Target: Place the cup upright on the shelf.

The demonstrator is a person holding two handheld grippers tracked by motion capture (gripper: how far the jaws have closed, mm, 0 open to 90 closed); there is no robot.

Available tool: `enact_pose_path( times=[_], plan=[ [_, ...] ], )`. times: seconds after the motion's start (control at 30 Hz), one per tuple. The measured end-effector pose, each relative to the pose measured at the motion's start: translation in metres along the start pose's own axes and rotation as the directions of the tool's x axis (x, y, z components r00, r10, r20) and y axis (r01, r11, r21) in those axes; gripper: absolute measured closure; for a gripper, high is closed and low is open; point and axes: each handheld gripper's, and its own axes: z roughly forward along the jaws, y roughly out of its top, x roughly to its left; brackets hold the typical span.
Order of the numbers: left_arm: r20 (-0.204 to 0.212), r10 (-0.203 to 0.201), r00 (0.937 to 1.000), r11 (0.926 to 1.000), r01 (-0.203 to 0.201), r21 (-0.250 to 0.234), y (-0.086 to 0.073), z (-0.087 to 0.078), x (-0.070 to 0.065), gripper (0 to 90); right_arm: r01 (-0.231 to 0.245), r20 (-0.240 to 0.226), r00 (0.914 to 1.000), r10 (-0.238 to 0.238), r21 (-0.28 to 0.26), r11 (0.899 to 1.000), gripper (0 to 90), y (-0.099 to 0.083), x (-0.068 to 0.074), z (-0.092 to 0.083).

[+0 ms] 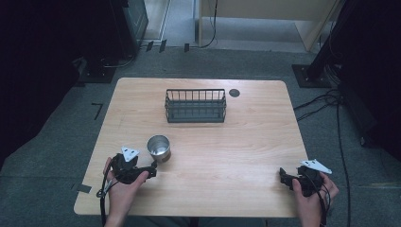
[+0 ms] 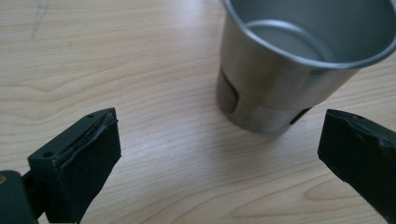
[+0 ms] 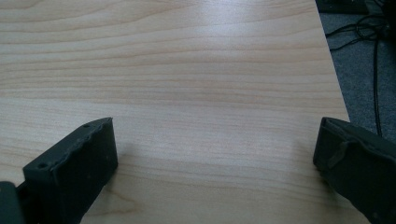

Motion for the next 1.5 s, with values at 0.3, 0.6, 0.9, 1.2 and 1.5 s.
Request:
enact_pose_path(
  times=[0.3, 0.6, 0.9, 1.2, 1.5],
  plan=[
    [0.008, 0.021, 0.9998, 0.9998, -0.021, 0.005, 0.009, 0.012, -0.014, 0.0, -0.001, 0.000, 1.0000, 0.001, 0.000, 1.000, 0.0, 0.000, 0.000, 0.000],
    [0.008, 0.027, 0.9996, 0.9995, -0.028, 0.014, 0.017, 0.026, -0.025, 0.0, -0.001, 0.000, 1.0000, 0.001, 0.000, 1.000, 0.0, 0.000, 0.000, 0.000],
    [0.001, 0.030, 0.9996, 0.9994, -0.030, 0.018, 0.027, 0.036, -0.033, 0.8, 0.000, 0.000, 1.0000, 0.000, 0.000, 1.000, 0.0, 0.000, 0.000, 0.000],
    [-0.010, 0.037, 0.9993, 0.9991, -0.036, 0.022, 0.040, 0.041, -0.037, 7.7, -0.001, 0.000, 1.0000, 0.001, 0.000, 1.000, 0.0, 0.000, 0.000, 0.000],
    [-0.018, 0.051, 0.9985, 0.9986, -0.050, 0.016, 0.042, 0.043, -0.038, 16.4, -0.001, 0.000, 1.0000, 0.001, 0.000, 1.000, 0.0, 0.000, 0.000, 0.000]
  ],
)
